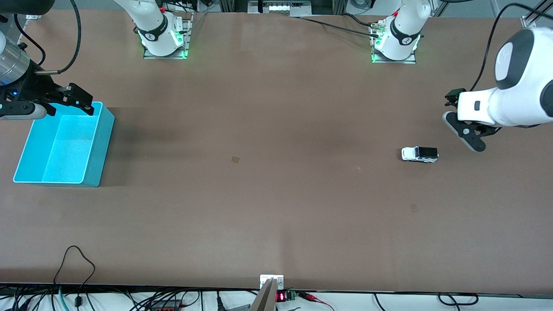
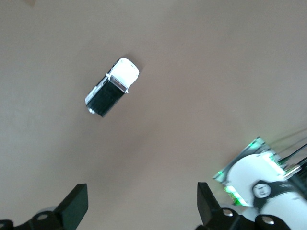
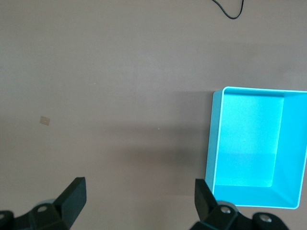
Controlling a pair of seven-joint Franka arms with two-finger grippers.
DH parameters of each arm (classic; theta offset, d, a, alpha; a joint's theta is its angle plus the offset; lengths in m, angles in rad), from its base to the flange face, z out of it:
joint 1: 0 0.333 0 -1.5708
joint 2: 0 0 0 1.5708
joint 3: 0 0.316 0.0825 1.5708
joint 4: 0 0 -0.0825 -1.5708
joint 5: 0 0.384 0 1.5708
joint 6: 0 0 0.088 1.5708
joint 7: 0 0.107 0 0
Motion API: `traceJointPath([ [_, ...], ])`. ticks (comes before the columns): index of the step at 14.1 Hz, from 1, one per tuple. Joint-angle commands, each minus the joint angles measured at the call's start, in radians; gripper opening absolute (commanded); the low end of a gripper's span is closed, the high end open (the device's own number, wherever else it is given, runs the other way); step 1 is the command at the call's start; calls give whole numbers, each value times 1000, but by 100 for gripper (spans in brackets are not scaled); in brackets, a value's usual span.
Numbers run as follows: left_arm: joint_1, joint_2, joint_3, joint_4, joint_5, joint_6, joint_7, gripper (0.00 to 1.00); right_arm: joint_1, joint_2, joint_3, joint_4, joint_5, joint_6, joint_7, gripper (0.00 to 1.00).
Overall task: Wind and store white jeep toy
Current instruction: 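Lower the left gripper and grasp the white jeep's roof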
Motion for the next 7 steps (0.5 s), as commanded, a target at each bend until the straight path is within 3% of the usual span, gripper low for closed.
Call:
traceJointPath([
  [1,34,-18,-1,-125,19,150,213,100,-9,0,5,18,-4,-18,-9,100],
  [7,54,-31,0,-412,20,594,534,100,-9,0,5,18,-4,-17,-12,100],
])
